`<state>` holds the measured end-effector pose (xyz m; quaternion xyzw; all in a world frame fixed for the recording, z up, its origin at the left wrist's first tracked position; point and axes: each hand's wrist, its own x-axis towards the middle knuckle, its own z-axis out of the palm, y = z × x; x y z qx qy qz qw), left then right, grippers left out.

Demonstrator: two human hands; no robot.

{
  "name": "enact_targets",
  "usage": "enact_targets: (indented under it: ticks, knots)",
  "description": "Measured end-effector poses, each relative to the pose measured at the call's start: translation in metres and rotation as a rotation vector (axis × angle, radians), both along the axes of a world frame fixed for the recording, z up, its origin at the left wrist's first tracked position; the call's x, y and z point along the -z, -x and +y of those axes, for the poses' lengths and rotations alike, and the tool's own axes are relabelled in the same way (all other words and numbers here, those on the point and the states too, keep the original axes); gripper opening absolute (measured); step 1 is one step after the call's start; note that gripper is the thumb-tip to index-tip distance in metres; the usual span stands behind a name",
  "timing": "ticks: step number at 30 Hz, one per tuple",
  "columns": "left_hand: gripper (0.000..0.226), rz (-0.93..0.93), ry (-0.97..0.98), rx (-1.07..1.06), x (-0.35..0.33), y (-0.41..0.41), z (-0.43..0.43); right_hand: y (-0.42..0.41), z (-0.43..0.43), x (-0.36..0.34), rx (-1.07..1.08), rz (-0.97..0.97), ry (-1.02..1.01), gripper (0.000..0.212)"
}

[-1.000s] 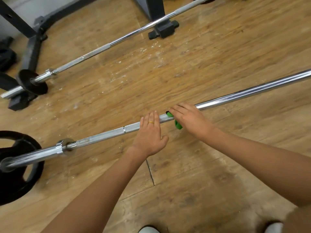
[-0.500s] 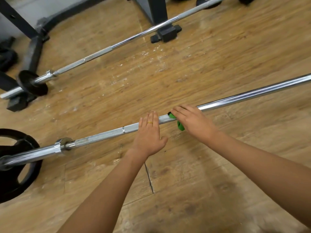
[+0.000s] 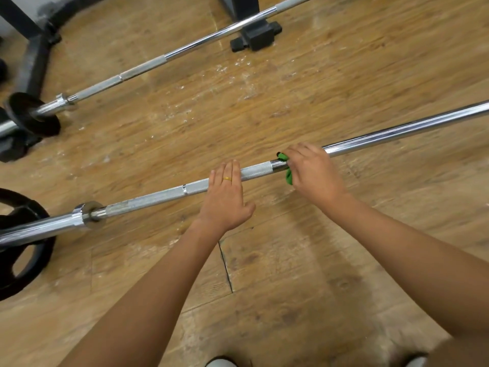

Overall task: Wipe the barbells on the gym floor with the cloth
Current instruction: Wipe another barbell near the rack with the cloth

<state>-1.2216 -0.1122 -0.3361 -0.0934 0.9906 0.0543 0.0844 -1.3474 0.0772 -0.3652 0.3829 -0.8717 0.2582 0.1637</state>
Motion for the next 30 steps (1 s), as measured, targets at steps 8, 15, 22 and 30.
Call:
enact_targets:
  ticks: [8,15,22,30]
  knots:
    - [0.108,-0.011,0.013,0.014,-0.002,-0.003,0.004,-0.011,-0.009,0.0,-0.085,-0.02,-0.024,0.038]
    - [0.109,-0.022,0.004,-0.007,0.0,-0.008,0.012,-0.03,-0.01,0.0,-0.027,0.01,-0.023,0.036]
    - [0.113,0.007,0.014,-0.002,0.004,-0.025,0.018,-0.035,0.001,-0.002,0.016,-0.054,-0.039,0.035]
    - [0.114,0.001,-0.004,0.028,0.006,-0.051,0.029,-0.059,-0.001,0.012,-0.075,0.058,-0.025,0.027]
